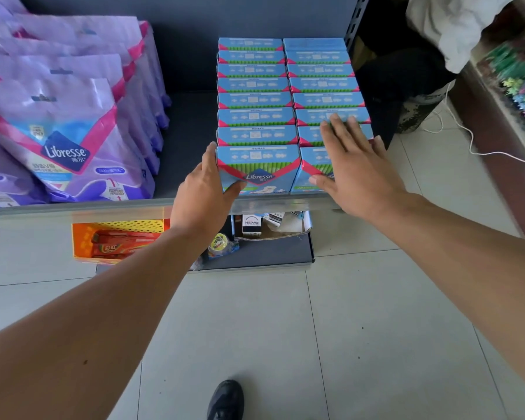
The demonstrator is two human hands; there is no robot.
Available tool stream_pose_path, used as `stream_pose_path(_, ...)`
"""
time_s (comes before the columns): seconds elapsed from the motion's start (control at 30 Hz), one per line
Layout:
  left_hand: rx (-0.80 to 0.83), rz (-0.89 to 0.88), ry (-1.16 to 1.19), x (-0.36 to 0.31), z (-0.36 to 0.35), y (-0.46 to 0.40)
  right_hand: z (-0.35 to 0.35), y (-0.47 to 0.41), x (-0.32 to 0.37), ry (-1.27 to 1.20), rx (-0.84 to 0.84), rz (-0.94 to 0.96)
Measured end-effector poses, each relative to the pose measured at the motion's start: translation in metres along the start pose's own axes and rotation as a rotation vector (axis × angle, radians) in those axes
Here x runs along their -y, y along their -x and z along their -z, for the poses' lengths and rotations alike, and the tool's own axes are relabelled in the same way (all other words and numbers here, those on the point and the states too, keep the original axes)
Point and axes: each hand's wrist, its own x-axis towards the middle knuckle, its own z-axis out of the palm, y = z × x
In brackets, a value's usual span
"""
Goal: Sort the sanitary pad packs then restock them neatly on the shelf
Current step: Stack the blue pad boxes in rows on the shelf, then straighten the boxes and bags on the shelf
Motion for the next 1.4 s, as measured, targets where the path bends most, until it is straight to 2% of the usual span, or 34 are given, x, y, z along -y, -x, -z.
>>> stream_pose_path(0.1,-0.037,-0.015,-0.011,-0.004,0.002,0.003,0.003,0.000,-0.001,-0.002,0.005,0.011)
stream_pose_path(0.2,-0.165,-0.232,-0.223,-0.009,0.009,0.003,0.006,0.001,-0.003,0.046,0.003,0.040)
stream_pose_path(0.3,-0.046,-0.355,-0.514,-0.030,0.010,-0.007,0.008,-0.001,-0.004,0.090,0.022,0.037)
stream_pose_path(0.4,0.092,-0.338,-0.670,-0.048,-0.001,-0.019,0.009,-0.007,-0.004,0.096,0.047,0.040)
stream_pose_path(0.47,0.120,-0.317,-0.712,-0.052,-0.007,-0.025,0.007,-0.011,-0.002,0.087,0.034,0.051)
stream_pose_path(0.7,0.050,-0.314,-0.728,-0.052,-0.013,-0.023,0.002,-0.015,-0.005,0.105,0.018,0.088)
stream_pose_path(0.9,0.104,-0.297,-0.739,-0.053,-0.008,-0.021,0.006,-0.013,-0.008,0.110,0.021,0.122)
stream_pose_path(1.07,0.099,-0.310,-0.612,-0.061,-0.003,-0.011,0.014,-0.008,-0.006,0.125,0.056,0.145)
stream_pose_path(1.13,0.044,-0.332,-0.549,-0.064,-0.001,-0.014,0.020,-0.008,-0.007,0.060,0.044,0.149)
stream_pose_path(1.3,-0.118,-0.329,-0.322,-0.081,0.007,-0.046,0.047,-0.025,-0.023,-0.232,-0.147,0.105)
stream_pose_path(1.4,-0.074,-0.333,-0.285,-0.095,0.011,-0.060,0.060,-0.036,-0.035,-0.315,-0.156,0.144)
